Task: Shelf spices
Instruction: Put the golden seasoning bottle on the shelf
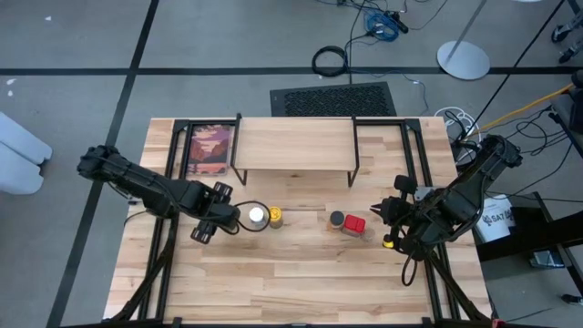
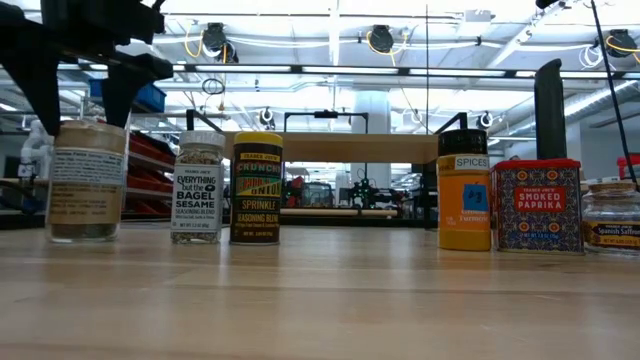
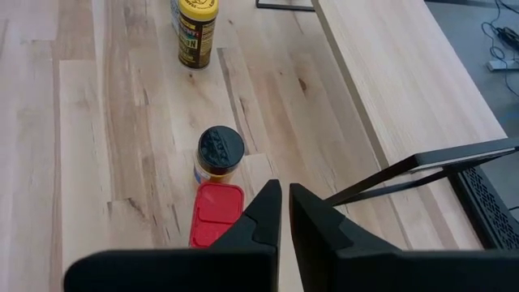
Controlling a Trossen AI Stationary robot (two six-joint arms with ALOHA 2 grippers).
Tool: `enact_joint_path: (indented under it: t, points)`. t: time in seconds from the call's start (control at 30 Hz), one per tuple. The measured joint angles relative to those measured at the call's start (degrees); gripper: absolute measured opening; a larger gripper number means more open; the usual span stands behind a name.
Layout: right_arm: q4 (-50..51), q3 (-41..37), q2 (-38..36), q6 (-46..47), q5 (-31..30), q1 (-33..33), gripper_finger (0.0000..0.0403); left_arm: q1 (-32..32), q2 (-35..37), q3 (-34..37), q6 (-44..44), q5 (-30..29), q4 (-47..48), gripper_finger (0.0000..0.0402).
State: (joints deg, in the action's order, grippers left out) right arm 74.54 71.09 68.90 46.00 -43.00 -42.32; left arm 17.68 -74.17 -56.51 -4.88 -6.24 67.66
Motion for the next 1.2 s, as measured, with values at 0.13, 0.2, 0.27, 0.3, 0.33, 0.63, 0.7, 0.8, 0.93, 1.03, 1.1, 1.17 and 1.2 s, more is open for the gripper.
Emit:
enact_joint_path:
  t: [0.13,0.2,0.27,0.3,0.33,0.63,0.7,0.8,0.93,1.03,1.1,1.17,1.2]
  points:
    - [0.00,0.00,0.00,-0.01,0.00,0.02,0.0016,-0.14,0.00,0.00,2.71,0.14,-0.56,0.0273]
    - [-0.03,0.00,0.00,-0.01,0.02,0.02,0.0016,-0.12,0.00,0.00,4.72,0.95,-1.17,0.0275]
    - [-0.04,0.00,0.00,-0.01,0.01,0.01,0.0016,-0.14,0.00,0.00,7.34,1.95,-1.35,0.0275]
    - [-0.04,0.00,0.00,-0.01,0.02,0.00,0.0016,-0.14,0.00,0.00,8.72,2.55,-1.37,0.0275]
    - [-0.03,0.00,0.00,-0.03,0.01,0.01,0.0016,-0.14,0.00,-0.04,10.27,3.33,-1.39,0.0275]
    - [-0.04,0.00,0.00,-0.20,0.01,0.01,0.0016,-0.07,0.02,-0.07,23.79,6.11,-2.61,0.0276]
    - [-0.04,0.00,0.00,-0.20,0.02,0.02,0.0016,-0.07,0.02,-0.07,25.97,6.85,-2.85,0.0276]
    - [-0.04,0.00,0.00,-0.22,0.02,-0.01,0.0016,-0.05,0.02,-0.07,28.90,7.22,-2.82,0.0276]
    - [-0.04,0.00,0.00,-0.22,0.02,-0.01,0.0016,-0.05,0.02,-0.07,31.60,8.07,-2.76,0.0276]
    - [-0.04,0.00,0.00,-0.22,0.01,0.01,0.0016,-0.03,0.02,-0.08,31.61,8.47,-2.78,0.0276]
    - [-0.04,0.00,0.00,-0.22,0.02,0.01,0.0016,-0.05,-0.05,-0.38,31.60,8.51,-2.62,0.0276]
    - [-0.04,0.00,0.00,-0.24,0.00,0.01,0.0016,-0.03,-0.20,-1.10,31.60,8.91,-2.67,0.0276]
    - [-0.04,0.00,0.00,-0.23,0.02,0.01,0.0016,-0.03,-0.24,-1.64,31.58,9.18,-2.67,0.0276]
